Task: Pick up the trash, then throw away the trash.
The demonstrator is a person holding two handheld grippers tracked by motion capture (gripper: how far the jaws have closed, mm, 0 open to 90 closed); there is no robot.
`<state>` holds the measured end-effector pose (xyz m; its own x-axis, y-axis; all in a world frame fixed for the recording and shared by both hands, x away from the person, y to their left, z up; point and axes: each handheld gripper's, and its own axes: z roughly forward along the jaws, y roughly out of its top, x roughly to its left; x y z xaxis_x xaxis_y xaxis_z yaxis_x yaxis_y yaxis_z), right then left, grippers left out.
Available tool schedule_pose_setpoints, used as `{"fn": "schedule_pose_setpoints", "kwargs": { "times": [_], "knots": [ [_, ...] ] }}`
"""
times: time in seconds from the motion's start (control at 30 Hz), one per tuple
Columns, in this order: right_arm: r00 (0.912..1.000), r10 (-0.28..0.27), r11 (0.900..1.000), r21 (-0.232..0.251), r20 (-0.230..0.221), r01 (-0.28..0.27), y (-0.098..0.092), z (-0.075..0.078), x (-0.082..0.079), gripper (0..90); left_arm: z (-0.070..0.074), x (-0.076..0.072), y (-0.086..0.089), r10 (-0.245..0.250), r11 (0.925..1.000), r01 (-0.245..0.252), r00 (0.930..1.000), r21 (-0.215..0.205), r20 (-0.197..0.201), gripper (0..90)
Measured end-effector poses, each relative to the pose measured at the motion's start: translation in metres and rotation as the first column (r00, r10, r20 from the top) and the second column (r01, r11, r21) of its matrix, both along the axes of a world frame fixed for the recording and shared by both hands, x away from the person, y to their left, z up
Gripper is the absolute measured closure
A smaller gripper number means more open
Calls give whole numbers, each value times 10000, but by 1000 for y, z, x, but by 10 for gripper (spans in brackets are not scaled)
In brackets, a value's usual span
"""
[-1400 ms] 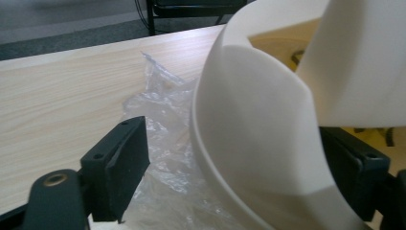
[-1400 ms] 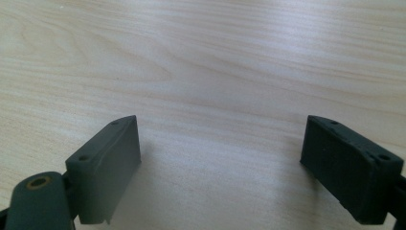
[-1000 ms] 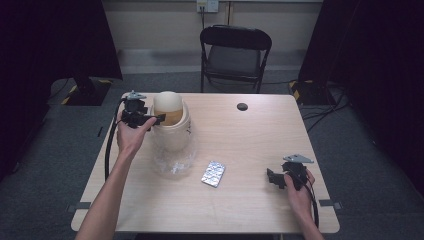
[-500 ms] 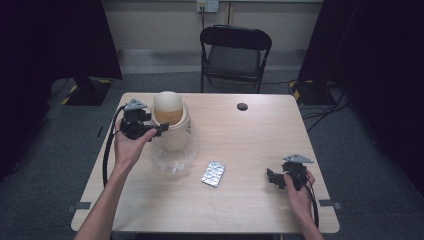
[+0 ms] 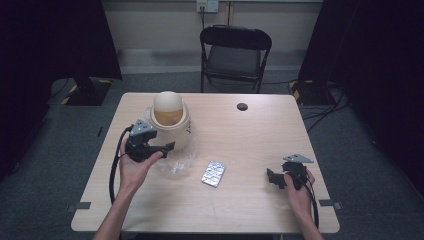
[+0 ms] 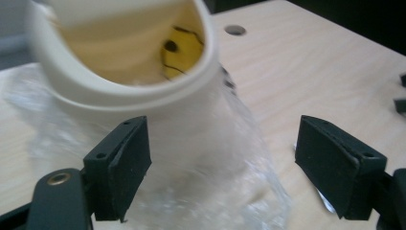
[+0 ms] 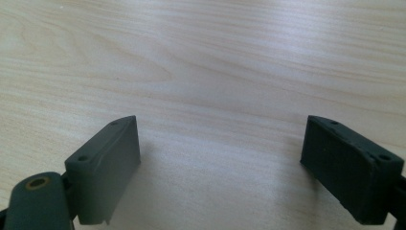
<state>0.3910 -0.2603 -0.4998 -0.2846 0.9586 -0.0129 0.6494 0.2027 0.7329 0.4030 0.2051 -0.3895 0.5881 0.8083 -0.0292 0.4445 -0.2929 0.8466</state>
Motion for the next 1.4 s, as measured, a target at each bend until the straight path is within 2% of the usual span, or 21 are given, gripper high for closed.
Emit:
{"fn": "schedule_pose_setpoints", "kwargs": {
  "times": [0.2,0.23,0.33,0.4,0.43,0.5,0.57,0.6,0.67,0.8,0.87,0.9,0.93,1.03,1.1,1.17,1.2,1.27,1.33,1.4],
  "knots": [
    [10000,1,10000,-2,-1,-1,0,0,0,122,-24,-10,-25,-663,9977,656,9970,-197,-392,197],
    [10000,2,10000,-1,1,-2,0,0,0,122,-27,-12,-29,-704,9972,692,9966,-298,-434,195],
    [10000,1,10000,0,0,-1,0,0,0,122,-30,-16,-39,-968,9952,958,9936,-206,-578,193],
    [10000,2,10000,-3,1,-2,0,0,0,122,-36,-20,-49,-1037,9938,1006,9921,-464,-700,193],
    [10000,3,10000,-3,1,-3,0,0,0,122,-40,-20,-54,-1311,9906,1270,9874,-501,-890,192],
    [10000,3,10000,-1,1,-3,0,0,0,122,-51,-22,-66,-1440,9886,1378,9830,-604,-1136,198],
    [10000,4,10000,-3,2,-4,0,0,0,122,-60,-24,-79,-1804,9833,1820,9744,-1,-1342,199],
    [10000,6,10000,-5,2,-6,0,0,0,122,-65,-25,-86,-1926,9805,1963,9702,109,-1468,198],
    [10000,4,10000,-4,0,-4,0,0,0,123,-68,-26,-93,-2116,9773,2102,9650,-254,-1552,199],
    [10000,5,10000,-2,1,-5,0,0,0,122,-73,-26,-106,-2199,9752,2212,9631,-90,-1549,196],
    [10000,5,10000,-4,0,-5,0,0,0,122,-77,-26,-111,-2139,9769,2116,9628,-316,-1649,184],
    [10000,4,10000,-2,0,-4,0,0,0,122,-78,-26,-114,-2274,9738,2224,9588,-484,-1703,180],
    [10000,4,10000,-2,1,-4,0,0,0,122,-78,-27,-115,-2337,9723,2293,9562,-454,-1760,187],
    [10000,8,10000,-6,3,-8,0,0,0,123,-81,-28,-120,-2205,9753,2196,9598,-247,-1737,193],
    [10000,9,10000,-10,5,-9,0,0,0,123,-85,-27,-121,-2161,9757,2191,9585,-49,-1860,185],
    [10000,7,10000,-3,1,-7,0,0,0,122,-88,-26,-122,-1992,9783,2062,9629,206,-1822,184],
    [10000,9,10000,-6,3,-9,0,0,0,122,-90,-24,-123,-1874,9806,1947,9650,226,-1833,184],
    [10000,5,10000,-2,-1,-5,0,0,0,122,-92,-21,-124,-1866,9810,1932,9637,162,-1907,184],
    [10000,9,10000,-6,3,-9,0,0,0,122,-95,-17,-123,-1720,9822,1833,9660,419,-1929,185],
    [10000,4,10000,0,-2,-4,0,0,0,122,-99,-13,-123,-1603,9862,1655,9609,42,-2260,183]
  ]
}}
